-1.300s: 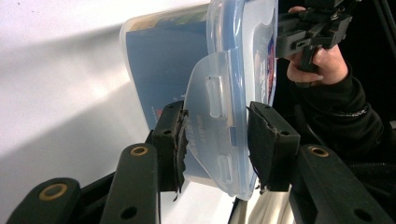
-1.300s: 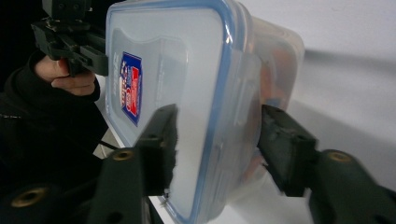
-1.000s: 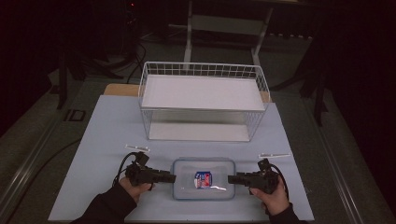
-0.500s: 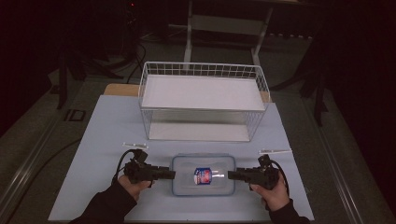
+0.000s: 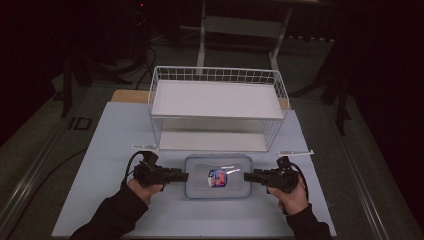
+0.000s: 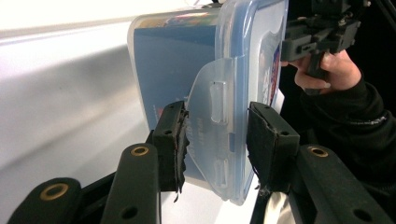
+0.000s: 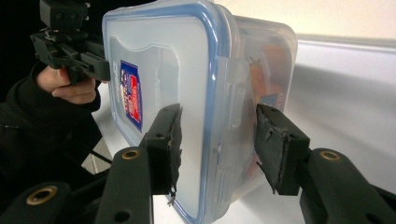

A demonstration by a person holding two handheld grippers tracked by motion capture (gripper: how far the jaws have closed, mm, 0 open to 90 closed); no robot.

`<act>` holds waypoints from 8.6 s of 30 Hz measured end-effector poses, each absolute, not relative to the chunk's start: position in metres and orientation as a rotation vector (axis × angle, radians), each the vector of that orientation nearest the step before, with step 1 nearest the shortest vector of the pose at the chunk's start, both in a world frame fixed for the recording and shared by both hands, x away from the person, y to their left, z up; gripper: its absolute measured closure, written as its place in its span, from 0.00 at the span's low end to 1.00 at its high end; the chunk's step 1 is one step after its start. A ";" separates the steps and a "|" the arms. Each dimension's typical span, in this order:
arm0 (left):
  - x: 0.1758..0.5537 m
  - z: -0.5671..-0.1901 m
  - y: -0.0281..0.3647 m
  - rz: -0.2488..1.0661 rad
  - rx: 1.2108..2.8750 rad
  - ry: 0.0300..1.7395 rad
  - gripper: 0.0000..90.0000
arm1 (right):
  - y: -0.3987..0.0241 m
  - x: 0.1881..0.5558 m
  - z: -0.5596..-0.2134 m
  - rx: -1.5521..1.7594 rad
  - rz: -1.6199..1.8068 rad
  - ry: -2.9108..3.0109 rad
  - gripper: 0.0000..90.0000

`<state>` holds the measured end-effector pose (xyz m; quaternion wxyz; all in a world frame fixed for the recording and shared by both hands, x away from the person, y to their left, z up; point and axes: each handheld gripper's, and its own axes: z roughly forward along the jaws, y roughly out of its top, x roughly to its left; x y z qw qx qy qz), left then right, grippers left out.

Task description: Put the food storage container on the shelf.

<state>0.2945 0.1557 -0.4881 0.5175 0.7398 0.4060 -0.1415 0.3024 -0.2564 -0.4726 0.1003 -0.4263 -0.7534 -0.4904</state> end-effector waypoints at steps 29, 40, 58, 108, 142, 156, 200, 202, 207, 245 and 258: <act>0.340 -0.488 0.159 -0.206 1.714 1.004 0.64 | -0.249 0.354 -0.474 -1.247 -1.550 -2.252 0.58; 0.366 -0.499 0.146 -0.146 1.682 1.014 0.62 | -0.255 0.376 -0.480 -1.288 -1.576 -2.267 0.58; 0.387 -0.518 0.139 -0.037 1.590 1.000 0.60 | -0.257 0.397 -0.492 -1.334 -1.661 -2.290 0.58; 0.325 -0.500 0.149 -0.013 1.691 0.930 0.00 | -0.214 0.353 -0.474 -1.312 -1.740 -2.530 0.43; 0.295 -0.506 0.157 0.146 1.738 0.897 0.00 | -0.166 0.311 -0.500 -1.007 -1.554 -2.669 0.97; 0.294 -0.508 0.157 0.161 1.746 0.889 0.00 | -0.162 0.338 -0.520 -1.130 -1.454 -2.656 1.00; 0.294 -0.511 0.156 0.142 1.755 0.883 0.00 | -0.157 0.415 -0.517 -1.342 -1.561 -2.615 1.00; 0.294 -0.511 0.155 0.143 1.759 0.882 0.00 | -0.155 0.415 -0.516 -1.334 -1.557 -2.623 1.00; 0.293 -0.510 0.155 0.151 1.765 0.872 0.00 | -0.152 0.409 -0.516 -1.330 -1.567 -2.615 0.94; 0.285 -0.510 0.146 0.166 1.799 0.809 0.00 | -0.222 0.307 -0.507 -1.044 -1.663 -2.636 0.17; 0.283 -0.511 0.143 0.185 1.809 0.777 0.00 | -0.232 0.304 -0.515 -1.084 -1.608 -2.673 0.17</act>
